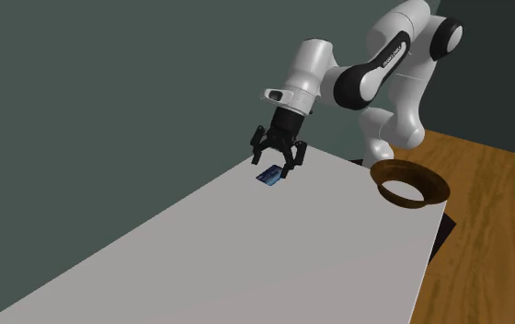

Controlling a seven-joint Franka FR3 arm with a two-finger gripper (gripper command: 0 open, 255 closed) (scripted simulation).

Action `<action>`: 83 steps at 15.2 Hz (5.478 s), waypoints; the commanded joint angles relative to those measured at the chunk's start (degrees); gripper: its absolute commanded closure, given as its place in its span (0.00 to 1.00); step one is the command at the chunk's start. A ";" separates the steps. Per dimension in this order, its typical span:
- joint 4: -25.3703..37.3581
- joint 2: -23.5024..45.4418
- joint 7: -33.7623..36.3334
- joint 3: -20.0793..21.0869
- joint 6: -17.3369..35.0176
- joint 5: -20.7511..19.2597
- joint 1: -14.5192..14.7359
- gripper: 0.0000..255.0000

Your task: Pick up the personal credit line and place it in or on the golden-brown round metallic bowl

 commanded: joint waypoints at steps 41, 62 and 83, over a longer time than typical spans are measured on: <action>14.14 -0.93 4.74 0.24 -14.74 -3.88 -1.12 1.00; -3.28 -27.35 28.68 17.47 -20.28 -5.16 4.34 1.00; -16.14 -32.29 35.14 25.19 -11.47 -1.92 7.57 1.00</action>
